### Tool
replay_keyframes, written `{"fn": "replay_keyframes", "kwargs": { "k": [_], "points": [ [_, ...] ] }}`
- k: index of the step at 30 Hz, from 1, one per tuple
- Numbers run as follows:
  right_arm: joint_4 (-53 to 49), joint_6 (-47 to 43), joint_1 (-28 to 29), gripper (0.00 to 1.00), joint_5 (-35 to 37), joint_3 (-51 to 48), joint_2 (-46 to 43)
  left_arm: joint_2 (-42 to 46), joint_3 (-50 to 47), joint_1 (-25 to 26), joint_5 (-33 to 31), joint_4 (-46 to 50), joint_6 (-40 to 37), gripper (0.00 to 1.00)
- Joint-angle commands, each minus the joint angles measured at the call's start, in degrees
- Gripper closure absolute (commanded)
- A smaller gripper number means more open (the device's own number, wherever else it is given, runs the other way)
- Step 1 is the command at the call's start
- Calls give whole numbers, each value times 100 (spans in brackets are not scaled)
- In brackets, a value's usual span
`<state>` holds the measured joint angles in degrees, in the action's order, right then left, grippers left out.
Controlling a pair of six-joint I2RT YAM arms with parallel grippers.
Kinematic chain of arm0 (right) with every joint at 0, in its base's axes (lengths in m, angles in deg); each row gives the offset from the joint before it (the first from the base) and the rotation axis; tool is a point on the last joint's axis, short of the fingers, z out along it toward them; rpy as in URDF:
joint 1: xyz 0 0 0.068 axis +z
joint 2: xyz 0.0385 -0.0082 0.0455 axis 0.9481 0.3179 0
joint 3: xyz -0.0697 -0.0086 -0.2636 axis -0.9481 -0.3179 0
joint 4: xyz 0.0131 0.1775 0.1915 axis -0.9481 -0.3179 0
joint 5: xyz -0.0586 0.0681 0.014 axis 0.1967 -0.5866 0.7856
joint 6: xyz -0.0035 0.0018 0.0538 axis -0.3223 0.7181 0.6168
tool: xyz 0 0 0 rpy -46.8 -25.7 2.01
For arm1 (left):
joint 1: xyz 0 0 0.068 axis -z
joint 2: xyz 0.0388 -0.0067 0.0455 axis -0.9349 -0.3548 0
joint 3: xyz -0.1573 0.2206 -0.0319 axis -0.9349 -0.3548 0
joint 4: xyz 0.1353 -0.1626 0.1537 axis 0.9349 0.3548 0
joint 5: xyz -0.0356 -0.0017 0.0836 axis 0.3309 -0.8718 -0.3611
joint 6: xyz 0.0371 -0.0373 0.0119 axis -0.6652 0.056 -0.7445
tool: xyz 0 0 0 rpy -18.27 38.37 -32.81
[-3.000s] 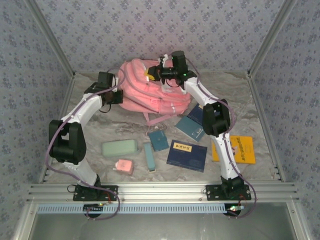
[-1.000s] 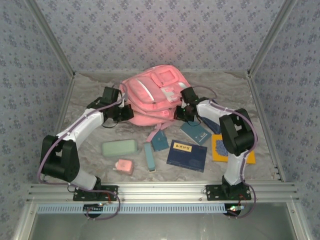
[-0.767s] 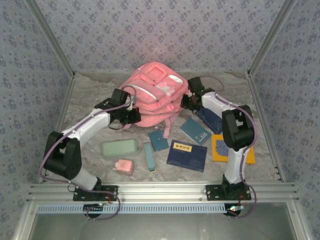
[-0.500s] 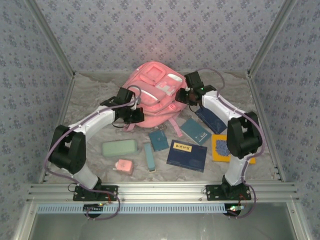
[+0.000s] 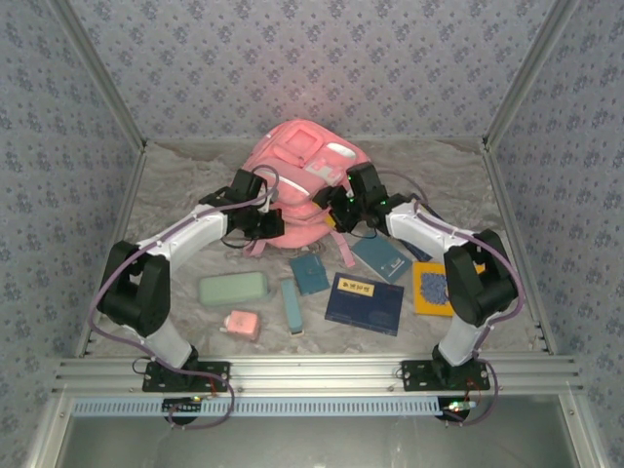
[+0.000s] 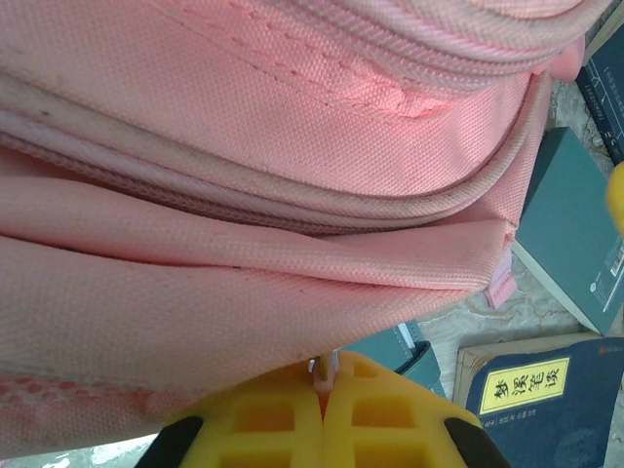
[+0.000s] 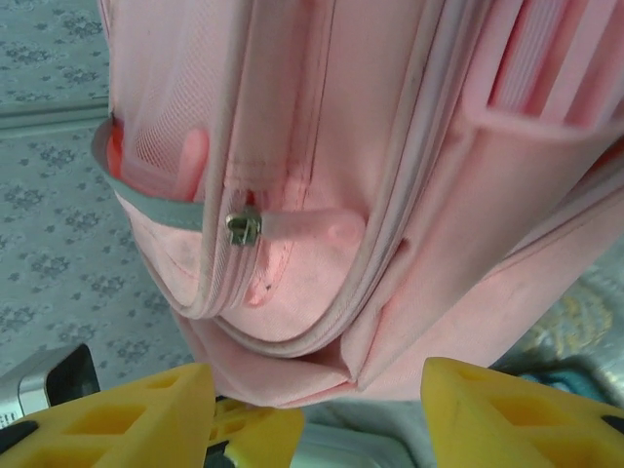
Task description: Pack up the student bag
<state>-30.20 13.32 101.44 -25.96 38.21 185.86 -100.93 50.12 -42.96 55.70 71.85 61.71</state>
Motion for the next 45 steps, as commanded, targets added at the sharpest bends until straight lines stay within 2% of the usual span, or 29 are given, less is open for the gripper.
{"fn": "replay_keyframes", "kwargs": {
  "k": [1,11,15,19,22,26,28,37,45],
  "points": [
    [470,781,102,40,-151,-317,-6,82,199,32,114,-369,17,100],
    [1254,1314,333,41,-52,-590,254,100,255,31,71,-312,-49,100],
    [1736,1598,388,46,20,-457,556,112,211,34,101,-336,-31,100],
    [1688,1628,487,52,54,-271,761,132,232,37,119,-338,-14,100],
    [1609,1542,509,61,171,-284,764,136,272,35,123,-326,-36,100],
    [1508,1369,416,92,419,-300,654,126,329,37,11,-163,-191,100],
    [1369,1263,340,100,520,-254,587,138,370,36,-116,-27,-320,100],
    [562,682,186,100,798,178,311,94,562,5,-943,547,-908,100],
    [130,126,-55,100,583,284,122,-4,544,-364,-998,519,-920,100]
  ]
}}
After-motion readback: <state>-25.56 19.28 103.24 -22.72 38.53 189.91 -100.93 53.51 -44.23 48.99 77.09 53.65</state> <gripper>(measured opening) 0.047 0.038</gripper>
